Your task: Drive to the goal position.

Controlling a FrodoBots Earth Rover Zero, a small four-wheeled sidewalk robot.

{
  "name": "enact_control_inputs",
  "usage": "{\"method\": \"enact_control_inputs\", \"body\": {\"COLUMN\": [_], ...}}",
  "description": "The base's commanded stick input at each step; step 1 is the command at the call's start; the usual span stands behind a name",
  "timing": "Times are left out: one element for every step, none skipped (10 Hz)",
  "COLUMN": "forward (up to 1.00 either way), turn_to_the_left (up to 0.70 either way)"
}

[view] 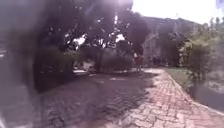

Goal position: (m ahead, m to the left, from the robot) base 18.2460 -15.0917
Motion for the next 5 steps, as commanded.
{"method": "enact_control_inputs", "body": {"forward": [0.70, 0.70, 0.70, 0.70, 0.70], "turn_to_the_left": [-0.35, -0.35, -0.35, -0.35, -0.35]}}
